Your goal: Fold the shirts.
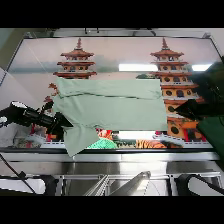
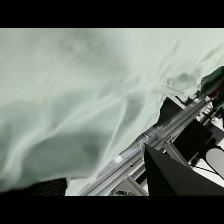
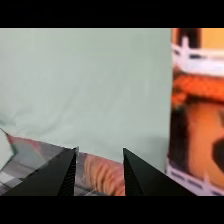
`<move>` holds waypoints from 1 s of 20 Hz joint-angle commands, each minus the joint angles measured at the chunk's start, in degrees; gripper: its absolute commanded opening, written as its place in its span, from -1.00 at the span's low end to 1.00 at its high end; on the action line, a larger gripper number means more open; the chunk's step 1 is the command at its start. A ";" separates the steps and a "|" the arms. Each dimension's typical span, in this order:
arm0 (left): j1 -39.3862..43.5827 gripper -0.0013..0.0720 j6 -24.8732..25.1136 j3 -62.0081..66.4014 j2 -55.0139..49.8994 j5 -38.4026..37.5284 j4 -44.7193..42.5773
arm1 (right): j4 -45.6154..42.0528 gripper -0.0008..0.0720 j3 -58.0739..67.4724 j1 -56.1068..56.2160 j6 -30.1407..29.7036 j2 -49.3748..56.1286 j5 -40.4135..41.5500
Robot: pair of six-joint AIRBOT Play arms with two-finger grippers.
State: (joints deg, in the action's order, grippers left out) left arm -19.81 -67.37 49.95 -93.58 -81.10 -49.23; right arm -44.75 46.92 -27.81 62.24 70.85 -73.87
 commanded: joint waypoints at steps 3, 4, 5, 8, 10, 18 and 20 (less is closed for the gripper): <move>-2.82 0.46 1.88 -3.63 3.30 -1.42 -1.20 | -7.10 -0.02 -5.66 -4.15 3.56 2.27 0.81; -3.76 0.46 2.56 -5.27 3.67 -1.38 -1.14 | -7.13 -0.02 -6.62 -4.09 3.54 3.48 1.38; -4.52 0.46 3.52 -6.80 3.74 -1.33 -0.55 | -7.02 -0.02 -7.50 -4.09 2.97 4.76 1.75; -6.58 0.45 7.78 -10.69 3.74 0.28 4.81 | -6.60 -0.02 -8.74 -4.09 1.51 8.07 2.03; -7.72 0.34 9.90 -12.50 3.74 0.28 7.39 | -5.42 -0.02 -8.87 -3.96 0.07 9.46 1.95; -9.03 -0.88 12.04 -13.35 3.76 -2.08 7.17 | 0.90 -0.02 -8.96 -2.73 -3.91 9.99 2.21; -9.03 -0.88 12.02 -13.35 3.76 -2.32 7.21 | 0.90 -0.02 -8.96 -2.73 -3.93 10.27 3.58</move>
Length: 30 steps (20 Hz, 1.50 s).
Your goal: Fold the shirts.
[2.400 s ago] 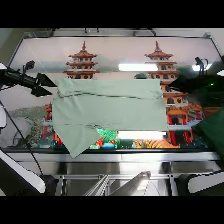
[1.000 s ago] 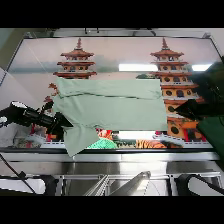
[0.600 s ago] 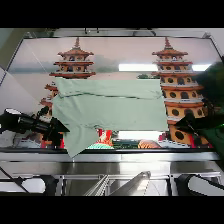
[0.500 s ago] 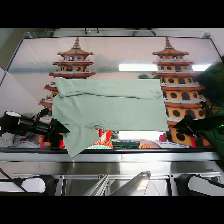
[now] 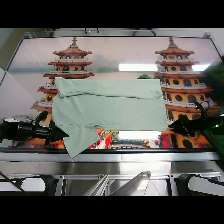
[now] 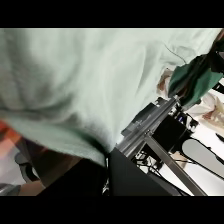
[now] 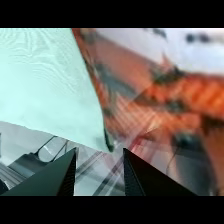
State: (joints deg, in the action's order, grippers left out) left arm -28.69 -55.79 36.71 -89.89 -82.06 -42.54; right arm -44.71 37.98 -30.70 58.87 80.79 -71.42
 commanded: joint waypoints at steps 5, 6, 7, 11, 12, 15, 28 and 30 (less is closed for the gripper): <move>-0.15 -0.88 0.46 -0.09 0.07 -1.05 0.52 | 1.16 -0.03 -0.02 0.76 -0.57 4.46 2.16; -0.15 -0.88 0.46 -0.09 0.07 -0.90 0.55 | 1.49 -0.03 -0.04 1.95 -0.59 5.70 2.16; -0.15 -0.88 0.44 -0.09 0.07 -0.92 0.55 | 1.79 -0.03 -0.04 3.45 -0.63 6.64 2.23; -0.15 -0.88 0.46 -0.04 0.07 -1.38 0.61 | 9.22 -0.49 0.04 7.26 -5.05 7.65 3.39; -0.17 -0.88 0.46 0.09 0.07 -1.60 0.61 | 11.80 -0.75 0.04 6.93 -6.78 7.45 2.62; -0.17 -0.88 -0.92 2.32 0.09 -8.74 0.66 | 12.96 -0.91 0.24 4.87 -7.96 5.09 -1.03; -0.13 -0.88 -7.87 16.83 8.11 -22.36 13.20 | 24.35 -0.91 2.82 2.86 -9.46 -6.36 3.72; -0.13 -0.88 -10.32 23.04 2.45 -22.25 13.11 | 26.51 -0.91 6.49 6.05 -9.49 -3.67 8.81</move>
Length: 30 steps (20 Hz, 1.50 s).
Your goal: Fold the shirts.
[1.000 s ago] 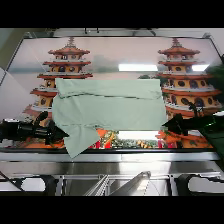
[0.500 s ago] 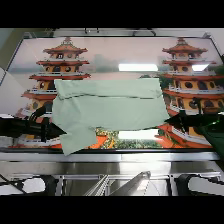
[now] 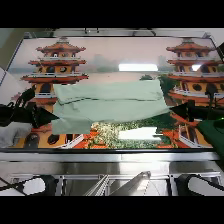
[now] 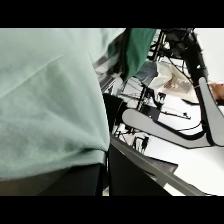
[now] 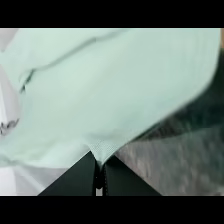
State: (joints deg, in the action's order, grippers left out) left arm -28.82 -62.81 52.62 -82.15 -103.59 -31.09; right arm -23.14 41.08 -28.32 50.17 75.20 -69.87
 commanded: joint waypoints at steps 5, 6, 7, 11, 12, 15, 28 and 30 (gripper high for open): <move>2.03 -0.88 -6.29 25.53 -21.20 1.57 2.62 | 7.43 -0.91 13.57 11.37 -0.79 14.69 16.94; 2.82 -0.88 -6.73 29.57 -24.44 2.69 2.62 | 8.31 -0.91 15.45 12.46 -0.94 17.57 18.49; 3.65 -0.88 -6.97 33.77 -27.93 3.50 2.60 | 8.52 -0.91 17.25 13.27 -0.94 20.20 19.08; 6.27 -0.89 -8.85 47.52 -40.02 3.56 2.27 | 8.85 -0.91 22.38 15.37 -2.45 27.58 19.15; 6.67 -0.89 -8.94 49.92 -42.38 3.52 2.14 | 8.83 -0.91 22.53 15.65 -2.47 28.09 19.85; 7.19 -0.88 -11.41 56.39 -48.15 2.97 2.12 | 7.69 -0.91 22.67 15.54 -3.21 28.26 20.98; 2.97 -0.19 -8.04 59.04 -36.28 8.11 14.10 | -10.64 0.54 31.21 5.46 12.26 24.63 12.35; 4.15 -0.96 -7.21 57.75 -35.17 6.36 14.03 | -10.60 0.53 31.21 5.68 12.22 26.43 10.23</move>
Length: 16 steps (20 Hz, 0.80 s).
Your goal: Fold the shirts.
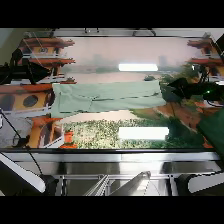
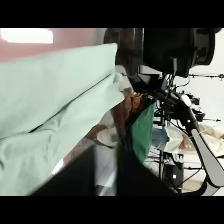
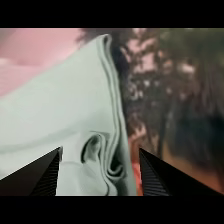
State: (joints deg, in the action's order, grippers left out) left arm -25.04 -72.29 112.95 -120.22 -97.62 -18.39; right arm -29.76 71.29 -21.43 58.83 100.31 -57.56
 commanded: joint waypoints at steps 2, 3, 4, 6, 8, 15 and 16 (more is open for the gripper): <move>3.04 -0.96 2.36 -2.58 2.91 -0.07 -1.73 | -3.80 0.53 1.01 0.33 3.56 3.58 -3.43; 4.81 -0.96 2.32 -2.58 2.91 0.63 -4.50 | -3.23 0.53 1.03 1.36 3.54 4.61 -3.82; 6.86 -0.96 2.14 -2.58 2.91 1.64 -7.63 | -2.51 0.53 1.14 2.45 3.48 5.49 -4.24; 11.21 -0.96 2.14 -2.58 2.91 3.34 -11.23 | -0.70 0.53 1.57 4.87 2.86 7.32 -5.55; 15.56 -0.96 2.16 -2.58 2.91 5.25 -12.15 | 0.68 0.44 2.64 7.17 2.40 8.90 -6.58; 30.93 -0.96 -0.20 -2.56 -0.28 13.33 -19.54 | 8.17 -0.91 6.91 10.32 -0.63 11.10 -8.63; 33.11 -0.96 -2.14 -2.56 -1.53 14.23 -22.53 | 7.98 -0.91 7.48 9.88 -0.66 10.86 -10.54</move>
State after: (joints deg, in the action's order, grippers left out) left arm 2.09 -71.33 110.41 -119.57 -87.18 -33.91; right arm -24.58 77.25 -11.73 59.64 111.09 -64.64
